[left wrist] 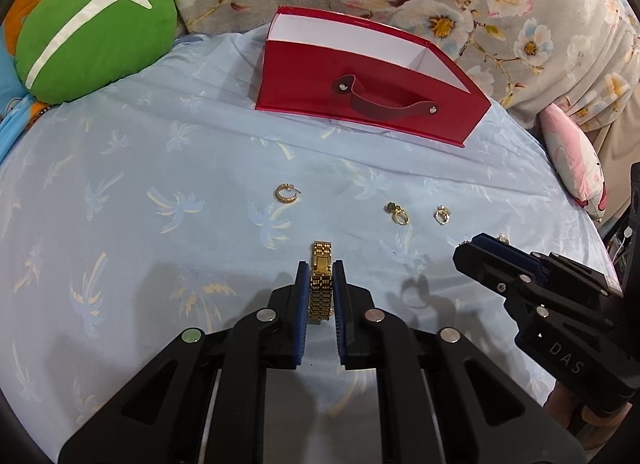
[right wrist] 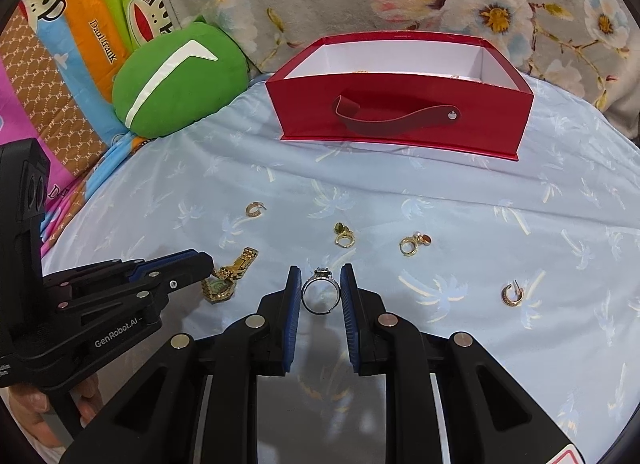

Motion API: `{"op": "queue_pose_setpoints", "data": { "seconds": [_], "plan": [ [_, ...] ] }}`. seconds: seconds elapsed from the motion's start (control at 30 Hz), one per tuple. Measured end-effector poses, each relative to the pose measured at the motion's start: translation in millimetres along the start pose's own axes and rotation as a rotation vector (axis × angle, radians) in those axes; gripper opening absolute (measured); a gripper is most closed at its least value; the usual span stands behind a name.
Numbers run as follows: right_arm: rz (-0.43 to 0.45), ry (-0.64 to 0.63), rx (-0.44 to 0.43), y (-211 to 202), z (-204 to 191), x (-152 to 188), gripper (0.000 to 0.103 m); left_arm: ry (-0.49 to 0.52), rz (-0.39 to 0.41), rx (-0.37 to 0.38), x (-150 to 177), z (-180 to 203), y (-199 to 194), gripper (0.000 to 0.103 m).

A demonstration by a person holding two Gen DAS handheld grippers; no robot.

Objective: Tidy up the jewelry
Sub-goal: 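Lift and carry the gold watch and diamond ring into the red box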

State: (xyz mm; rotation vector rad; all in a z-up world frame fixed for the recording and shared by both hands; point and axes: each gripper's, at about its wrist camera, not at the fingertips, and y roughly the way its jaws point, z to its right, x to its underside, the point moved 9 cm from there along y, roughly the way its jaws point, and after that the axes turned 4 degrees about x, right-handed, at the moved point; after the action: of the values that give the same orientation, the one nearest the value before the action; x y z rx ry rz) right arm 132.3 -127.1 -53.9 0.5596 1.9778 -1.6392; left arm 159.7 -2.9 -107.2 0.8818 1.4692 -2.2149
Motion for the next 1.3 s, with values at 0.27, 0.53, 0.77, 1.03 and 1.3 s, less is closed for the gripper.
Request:
{"op": "queue_pose_setpoints", "data": {
  "seconds": [0.27, 0.53, 0.77, 1.03, 1.3],
  "plan": [
    [-0.010, -0.006, -0.008, 3.4, -1.7, 1.0, 0.019, 0.008, -0.041, -0.010, 10.5, 0.8, 15.7, 0.013],
    [-0.017, -0.008, -0.011, 6.3, -1.9, 1.6, 0.019, 0.049, -0.042, -0.048, 6.4, 5.0, 28.8, 0.028],
    [-0.008, -0.003, -0.006, 4.5, 1.5, -0.8, 0.019, 0.039, -0.051, -0.003, 0.8, 11.4, 32.5, 0.011],
    [0.033, 0.000, -0.006, -7.5, 6.7, -17.5, 0.019, 0.032, 0.011, 0.020, -20.6, 20.2, 6.7, 0.011],
    [0.105, -0.023, 0.006, -25.6, 13.3, -55.2, 0.019, 0.052, 0.112, 0.025, -70.8, 26.3, -26.6, 0.011]
  ]
}}
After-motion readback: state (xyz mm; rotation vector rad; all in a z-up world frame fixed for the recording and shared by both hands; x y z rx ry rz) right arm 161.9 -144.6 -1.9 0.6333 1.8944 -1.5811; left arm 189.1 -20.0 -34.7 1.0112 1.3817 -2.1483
